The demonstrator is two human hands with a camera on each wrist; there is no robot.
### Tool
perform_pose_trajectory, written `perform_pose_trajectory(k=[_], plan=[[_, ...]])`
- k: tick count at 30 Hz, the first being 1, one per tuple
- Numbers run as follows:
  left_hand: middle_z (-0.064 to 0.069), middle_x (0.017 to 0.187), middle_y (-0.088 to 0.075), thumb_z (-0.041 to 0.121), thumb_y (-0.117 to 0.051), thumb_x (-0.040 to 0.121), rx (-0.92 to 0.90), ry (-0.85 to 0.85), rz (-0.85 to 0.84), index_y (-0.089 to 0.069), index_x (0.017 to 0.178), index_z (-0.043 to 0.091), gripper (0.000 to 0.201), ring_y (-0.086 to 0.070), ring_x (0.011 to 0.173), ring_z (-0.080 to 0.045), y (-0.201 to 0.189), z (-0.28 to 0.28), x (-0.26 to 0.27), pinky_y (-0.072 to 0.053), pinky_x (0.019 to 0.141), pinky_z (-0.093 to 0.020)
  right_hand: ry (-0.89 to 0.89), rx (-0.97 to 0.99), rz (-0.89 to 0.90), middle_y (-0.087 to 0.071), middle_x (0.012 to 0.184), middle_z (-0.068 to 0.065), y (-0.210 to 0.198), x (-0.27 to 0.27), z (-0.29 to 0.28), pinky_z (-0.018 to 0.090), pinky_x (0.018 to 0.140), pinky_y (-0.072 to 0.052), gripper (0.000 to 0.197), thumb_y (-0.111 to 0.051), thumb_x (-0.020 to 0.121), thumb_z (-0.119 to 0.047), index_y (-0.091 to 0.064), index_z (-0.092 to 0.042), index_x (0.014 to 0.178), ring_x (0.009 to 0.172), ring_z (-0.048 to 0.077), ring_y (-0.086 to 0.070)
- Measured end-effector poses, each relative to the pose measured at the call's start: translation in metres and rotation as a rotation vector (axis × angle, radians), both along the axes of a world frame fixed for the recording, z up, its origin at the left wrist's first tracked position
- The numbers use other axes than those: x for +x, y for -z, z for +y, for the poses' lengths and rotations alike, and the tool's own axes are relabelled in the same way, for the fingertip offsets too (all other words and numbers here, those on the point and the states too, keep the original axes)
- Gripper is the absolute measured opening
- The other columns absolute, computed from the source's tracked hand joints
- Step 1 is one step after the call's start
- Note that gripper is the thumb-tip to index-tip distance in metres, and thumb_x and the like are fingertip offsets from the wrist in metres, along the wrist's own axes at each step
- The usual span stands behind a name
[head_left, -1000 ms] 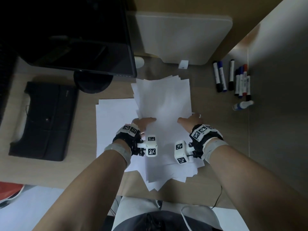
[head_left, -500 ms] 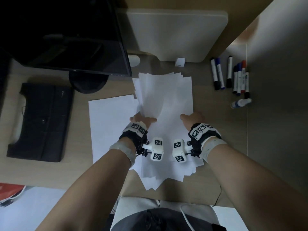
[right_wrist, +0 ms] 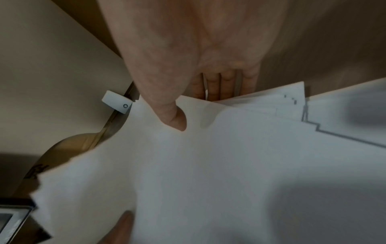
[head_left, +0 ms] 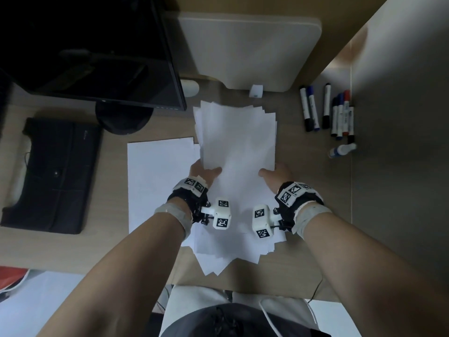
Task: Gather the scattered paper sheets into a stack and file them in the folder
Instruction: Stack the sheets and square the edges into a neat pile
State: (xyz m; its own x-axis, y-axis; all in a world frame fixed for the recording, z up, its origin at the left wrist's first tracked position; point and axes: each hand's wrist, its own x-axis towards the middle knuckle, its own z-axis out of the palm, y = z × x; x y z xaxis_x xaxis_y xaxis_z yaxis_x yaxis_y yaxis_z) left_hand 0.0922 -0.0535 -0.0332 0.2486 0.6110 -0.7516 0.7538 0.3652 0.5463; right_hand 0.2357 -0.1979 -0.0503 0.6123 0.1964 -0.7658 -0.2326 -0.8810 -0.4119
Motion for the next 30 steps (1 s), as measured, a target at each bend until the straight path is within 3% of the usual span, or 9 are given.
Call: perform_pose_trajectory(k=[4,8,11,14,16,19,22,26,30], plan=[[-0.013,0.112,-0.069,0.011,-0.076,0.079,0.014,-0.039,-0.205,-0.061,0.121,0.005,0.045,-0.065,0.099,-0.029,-0.025,-0.001,0.000,-0.052,0.092,-0.040,0.163,0.103,-0.059,-0.062,0.107,0.008,-0.017,0.003,-0.004,0.033,0.077,-0.049,0.057,-0.068,0.070,-0.029,-0.054,-0.003,0.119,0.097,0.027,-0.062],[-0.007,0.109,-0.071,0.019,-0.081,0.075,-0.013,-0.012,-0.346,-0.064,0.117,0.010,0.047,-0.066,0.101,-0.026,-0.066,0.009,-0.001,-0.052,0.089,-0.036,0.260,0.348,-0.079,-0.059,0.083,0.007,-0.052,0.013,0.004,0.017,0.045,-0.039,0.023,-0.061,0.070,0.000,-0.056,-0.003,0.092,0.066,0.019,-0.051],[-0.005,0.107,-0.073,0.027,-0.086,0.064,-0.005,-0.035,-0.442,-0.070,0.106,0.019,0.046,-0.068,0.103,-0.027,-0.091,0.016,-0.006,-0.052,0.094,-0.044,0.300,0.483,-0.068,-0.056,0.065,0.000,-0.077,0.017,0.005,0.018,0.047,-0.038,0.014,-0.059,0.071,0.008,-0.057,-0.005,0.074,0.061,0.014,-0.050],[-0.003,0.107,-0.073,0.021,-0.082,0.072,0.050,-0.031,-0.500,-0.071,0.099,0.022,0.029,-0.068,0.102,-0.022,-0.120,0.017,-0.012,-0.052,0.093,-0.040,0.251,0.554,-0.107,-0.048,0.054,-0.005,-0.108,0.012,0.006,0.014,0.046,-0.034,0.026,-0.057,0.072,0.013,-0.048,-0.009,0.060,0.045,0.004,-0.044],[-0.004,0.106,-0.071,0.015,-0.077,0.080,0.090,-0.072,-0.522,-0.066,0.101,0.020,0.024,-0.067,0.101,-0.023,-0.137,0.016,-0.012,-0.051,0.087,-0.032,0.251,0.613,-0.144,-0.047,0.063,0.003,-0.128,0.010,0.010,0.023,0.054,-0.034,0.026,-0.053,0.069,0.016,-0.048,-0.009,0.062,0.056,0.013,-0.043],[-0.005,0.097,-0.066,0.009,-0.078,0.074,0.104,-0.149,-0.555,-0.059,0.093,0.020,0.029,-0.064,0.092,-0.025,-0.159,0.015,-0.007,-0.053,0.084,-0.036,0.246,0.609,-0.191,-0.044,0.064,0.003,-0.157,0.008,0.017,0.029,0.056,-0.036,0.029,-0.054,0.071,0.011,-0.043,-0.014,0.059,0.058,0.018,-0.038],[-0.007,0.094,-0.064,0.008,-0.074,0.061,0.180,-0.157,-0.510,-0.056,0.085,0.020,0.032,-0.062,0.083,-0.023,-0.171,0.024,-0.006,-0.053,0.081,-0.036,0.317,0.602,-0.298,-0.063,0.084,0.002,-0.180,-0.003,0.017,0.028,0.073,-0.051,0.020,-0.064,0.073,-0.001,-0.061,-0.015,0.088,0.071,0.016,-0.056],[-0.002,0.061,-0.043,0.005,-0.065,0.057,0.284,-0.102,-0.452,-0.044,0.059,0.013,0.023,-0.042,0.054,-0.018,-0.175,0.027,-0.017,-0.036,0.046,-0.016,0.467,0.730,-0.420,-0.068,0.080,-0.003,-0.193,-0.039,0.012,0.019,0.065,-0.050,0.030,-0.059,0.072,0.011,-0.065,-0.011,0.091,0.071,0.012,-0.063],[0.005,0.083,-0.052,0.011,-0.075,0.064,0.261,-0.024,-0.385,-0.043,0.081,0.026,0.039,-0.053,0.078,-0.015,-0.156,0.027,-0.045,-0.048,0.074,-0.024,0.480,0.614,-0.399,-0.064,0.077,-0.002,-0.179,-0.070,0.000,0.023,0.071,-0.047,0.022,-0.062,0.073,0.007,-0.065,-0.008,0.090,0.069,0.014,-0.059]])
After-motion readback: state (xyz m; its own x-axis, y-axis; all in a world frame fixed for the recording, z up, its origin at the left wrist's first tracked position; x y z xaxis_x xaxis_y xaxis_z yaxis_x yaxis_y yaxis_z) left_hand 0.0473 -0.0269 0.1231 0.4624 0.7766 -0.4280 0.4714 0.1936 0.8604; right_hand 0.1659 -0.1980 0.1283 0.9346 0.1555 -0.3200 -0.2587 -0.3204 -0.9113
